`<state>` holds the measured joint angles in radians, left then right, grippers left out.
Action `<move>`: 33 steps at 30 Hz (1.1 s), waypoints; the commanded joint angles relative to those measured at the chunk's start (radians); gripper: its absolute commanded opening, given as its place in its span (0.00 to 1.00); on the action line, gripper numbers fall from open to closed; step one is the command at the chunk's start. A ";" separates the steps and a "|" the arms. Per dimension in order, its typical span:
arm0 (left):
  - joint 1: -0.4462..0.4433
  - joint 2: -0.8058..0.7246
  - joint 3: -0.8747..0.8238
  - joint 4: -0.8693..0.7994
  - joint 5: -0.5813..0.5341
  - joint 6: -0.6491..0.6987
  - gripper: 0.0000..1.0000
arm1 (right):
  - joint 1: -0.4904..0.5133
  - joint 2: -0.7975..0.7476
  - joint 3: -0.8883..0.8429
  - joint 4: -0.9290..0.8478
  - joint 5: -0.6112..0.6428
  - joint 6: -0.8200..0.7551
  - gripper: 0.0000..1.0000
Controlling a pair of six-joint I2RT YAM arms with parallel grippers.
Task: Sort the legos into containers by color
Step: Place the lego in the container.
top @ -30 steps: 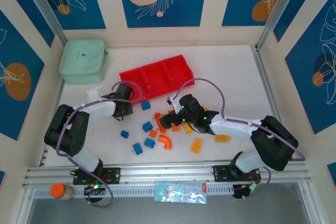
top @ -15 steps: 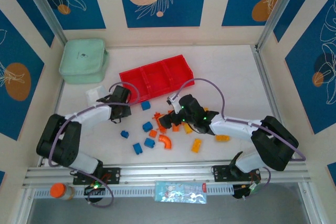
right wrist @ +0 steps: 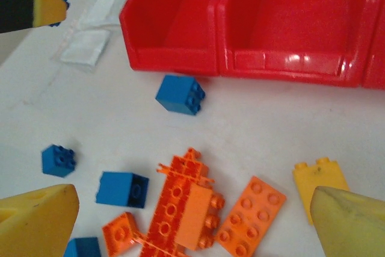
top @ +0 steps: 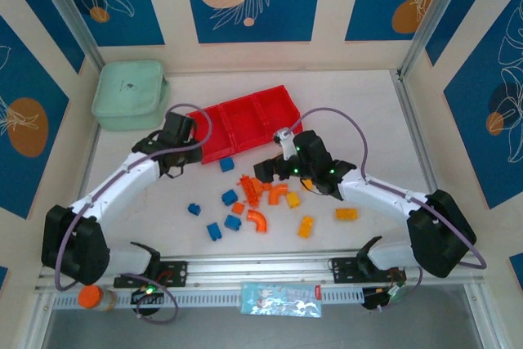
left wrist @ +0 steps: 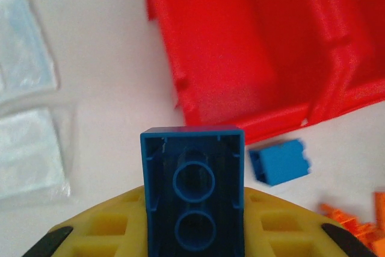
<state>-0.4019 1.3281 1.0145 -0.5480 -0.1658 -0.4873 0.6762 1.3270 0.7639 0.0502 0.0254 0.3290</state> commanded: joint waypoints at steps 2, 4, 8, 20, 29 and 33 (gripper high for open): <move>-0.010 0.108 0.112 -0.059 0.043 0.052 0.18 | -0.007 0.042 0.082 -0.083 -0.054 0.045 0.99; -0.010 0.179 0.173 -0.070 0.048 0.066 0.18 | -0.009 0.063 0.116 -0.102 -0.078 0.059 0.99; -0.012 0.315 0.303 -0.118 0.044 0.091 0.18 | -0.023 0.074 0.150 -0.094 -0.177 0.088 0.99; -0.011 0.645 0.554 -0.159 -0.041 0.142 0.19 | -0.048 -0.022 0.101 -0.027 -0.232 0.106 0.99; -0.010 0.683 0.565 -0.149 -0.051 0.134 0.37 | -0.084 -0.079 0.086 -0.035 -0.279 0.088 0.99; -0.010 0.676 0.566 -0.158 -0.053 0.137 0.44 | -0.093 -0.091 0.081 -0.024 -0.281 0.091 0.99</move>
<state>-0.4038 2.0056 1.5536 -0.6743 -0.1997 -0.3599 0.5911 1.2617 0.8547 0.0063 -0.2214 0.4202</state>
